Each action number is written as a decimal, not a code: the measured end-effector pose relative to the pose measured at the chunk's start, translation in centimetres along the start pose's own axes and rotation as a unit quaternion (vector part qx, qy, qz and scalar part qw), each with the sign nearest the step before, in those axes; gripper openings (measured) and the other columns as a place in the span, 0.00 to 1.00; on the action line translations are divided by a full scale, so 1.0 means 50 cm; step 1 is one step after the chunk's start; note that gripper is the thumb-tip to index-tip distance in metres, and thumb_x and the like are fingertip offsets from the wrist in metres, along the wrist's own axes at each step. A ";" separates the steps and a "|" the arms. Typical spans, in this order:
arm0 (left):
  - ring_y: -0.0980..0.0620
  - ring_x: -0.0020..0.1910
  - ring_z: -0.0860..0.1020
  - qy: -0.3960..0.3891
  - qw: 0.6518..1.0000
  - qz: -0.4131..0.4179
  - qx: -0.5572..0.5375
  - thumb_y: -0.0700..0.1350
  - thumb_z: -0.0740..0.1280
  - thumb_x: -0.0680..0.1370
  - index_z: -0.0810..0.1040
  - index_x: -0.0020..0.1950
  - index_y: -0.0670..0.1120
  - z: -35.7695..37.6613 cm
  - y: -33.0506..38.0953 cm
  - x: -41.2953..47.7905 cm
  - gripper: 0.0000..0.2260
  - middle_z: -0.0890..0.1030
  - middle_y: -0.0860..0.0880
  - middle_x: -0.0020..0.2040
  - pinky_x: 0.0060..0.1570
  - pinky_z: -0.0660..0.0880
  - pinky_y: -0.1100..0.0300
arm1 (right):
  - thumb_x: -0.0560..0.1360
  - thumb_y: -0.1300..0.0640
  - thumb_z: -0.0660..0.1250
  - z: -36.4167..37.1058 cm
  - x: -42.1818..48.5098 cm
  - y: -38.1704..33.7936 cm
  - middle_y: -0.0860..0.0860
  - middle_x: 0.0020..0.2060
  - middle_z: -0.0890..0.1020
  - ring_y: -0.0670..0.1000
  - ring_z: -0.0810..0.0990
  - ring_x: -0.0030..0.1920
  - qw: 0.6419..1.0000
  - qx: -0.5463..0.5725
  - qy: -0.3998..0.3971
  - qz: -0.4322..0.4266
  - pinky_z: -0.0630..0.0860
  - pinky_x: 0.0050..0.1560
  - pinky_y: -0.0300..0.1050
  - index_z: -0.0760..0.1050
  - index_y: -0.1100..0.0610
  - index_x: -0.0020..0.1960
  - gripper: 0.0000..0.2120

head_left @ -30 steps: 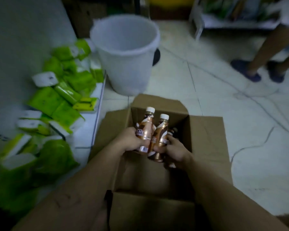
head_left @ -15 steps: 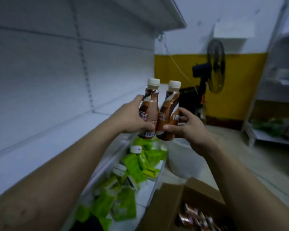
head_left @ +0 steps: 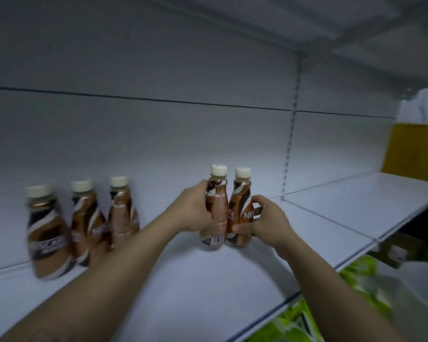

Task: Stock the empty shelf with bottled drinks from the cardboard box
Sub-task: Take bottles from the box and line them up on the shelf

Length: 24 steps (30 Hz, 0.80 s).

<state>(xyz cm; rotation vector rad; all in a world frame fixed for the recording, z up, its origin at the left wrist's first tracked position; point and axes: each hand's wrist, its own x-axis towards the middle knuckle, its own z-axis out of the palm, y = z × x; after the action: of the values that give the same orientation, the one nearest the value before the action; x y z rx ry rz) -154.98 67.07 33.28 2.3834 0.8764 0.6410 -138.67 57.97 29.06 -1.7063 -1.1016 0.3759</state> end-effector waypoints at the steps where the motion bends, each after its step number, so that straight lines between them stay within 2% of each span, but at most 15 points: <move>1: 0.50 0.52 0.78 0.002 1.000 -0.005 0.012 0.40 0.77 0.65 0.71 0.62 0.50 0.003 -0.016 0.002 0.28 0.79 0.51 0.55 0.51 0.77 0.56 | 0.58 0.62 0.82 0.016 0.004 0.006 0.47 0.41 0.81 0.47 0.81 0.41 1.000 -0.002 -0.005 0.005 0.82 0.42 0.48 0.75 0.49 0.51 0.26; 3: 0.50 0.50 0.77 0.003 0.999 -0.017 0.029 0.40 0.73 0.69 0.71 0.61 0.49 0.008 -0.042 0.010 0.22 0.79 0.49 0.55 0.49 0.75 0.57 | 0.58 0.62 0.82 0.039 0.013 0.014 0.47 0.40 0.81 0.46 0.80 0.39 1.000 -0.011 -0.011 0.009 0.80 0.37 0.44 0.75 0.51 0.52 0.27; 5: 0.53 0.47 0.78 0.001 1.000 -0.027 0.014 0.46 0.74 0.69 0.73 0.57 0.50 0.000 -0.058 0.023 0.18 0.81 0.50 0.52 0.48 0.76 0.58 | 0.58 0.61 0.82 0.050 0.024 0.014 0.48 0.42 0.81 0.47 0.81 0.41 0.999 -0.028 -0.017 0.004 0.79 0.37 0.43 0.74 0.51 0.53 0.28; 7: 0.54 0.48 0.79 0.019 0.999 -0.030 -0.020 0.52 0.76 0.68 0.72 0.58 0.51 -0.022 -0.059 0.034 0.22 0.80 0.52 0.52 0.48 0.76 0.58 | 0.59 0.60 0.81 0.057 0.031 0.010 0.48 0.43 0.81 0.48 0.81 0.43 0.998 -0.052 -0.032 -0.005 0.80 0.41 0.45 0.73 0.50 0.55 0.28; 9: 0.53 0.48 0.78 0.060 0.998 -0.015 -0.007 0.54 0.76 0.68 0.70 0.61 0.50 -0.052 -0.054 0.044 0.26 0.79 0.53 0.52 0.46 0.74 0.59 | 0.60 0.59 0.81 0.064 0.037 0.003 0.46 0.44 0.81 0.47 0.80 0.44 0.997 -0.064 -0.047 -0.011 0.79 0.43 0.44 0.72 0.49 0.56 0.29; 15: 0.51 0.44 0.77 0.091 0.981 0.013 0.174 0.60 0.74 0.67 0.75 0.51 0.52 -0.111 -0.052 0.051 0.19 0.79 0.52 0.46 0.41 0.74 0.54 | 0.60 0.57 0.81 0.111 0.049 -0.019 0.44 0.46 0.81 0.43 0.78 0.46 0.994 -0.079 -0.072 -0.032 0.75 0.41 0.39 0.71 0.48 0.59 0.32; 17: 0.50 0.44 0.77 0.106 0.961 0.017 0.255 0.62 0.73 0.67 0.77 0.50 0.52 -0.132 -0.055 0.048 0.19 0.80 0.51 0.44 0.45 0.72 0.54 | 0.60 0.56 0.81 0.132 0.051 -0.027 0.44 0.46 0.81 0.43 0.79 0.46 0.993 -0.076 -0.081 -0.032 0.76 0.42 0.39 0.71 0.46 0.60 0.33; 21: 0.47 0.45 0.75 0.129 0.917 -0.004 0.378 0.65 0.71 0.66 0.77 0.48 0.51 -0.165 -0.069 0.044 0.21 0.79 0.50 0.42 0.53 0.64 0.50 | 0.59 0.55 0.82 0.175 0.062 -0.056 0.43 0.46 0.80 0.46 0.80 0.47 0.988 -0.093 -0.124 -0.027 0.80 0.51 0.47 0.70 0.46 0.60 0.33; 24: 0.45 0.49 0.73 0.139 0.886 -0.023 0.443 0.63 0.71 0.68 0.76 0.48 0.47 -0.161 -0.068 0.048 0.21 0.77 0.47 0.45 0.56 0.63 0.48 | 0.58 0.56 0.82 0.199 0.080 -0.078 0.46 0.50 0.81 0.50 0.80 0.52 0.984 -0.105 -0.146 -0.010 0.80 0.56 0.53 0.72 0.49 0.59 0.33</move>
<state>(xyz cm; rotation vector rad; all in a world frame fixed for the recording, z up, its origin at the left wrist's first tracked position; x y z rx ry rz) -159.56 73.38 37.88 3.0828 1.6180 0.6606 -145.32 67.23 29.22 -1.8630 -1.4112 0.5262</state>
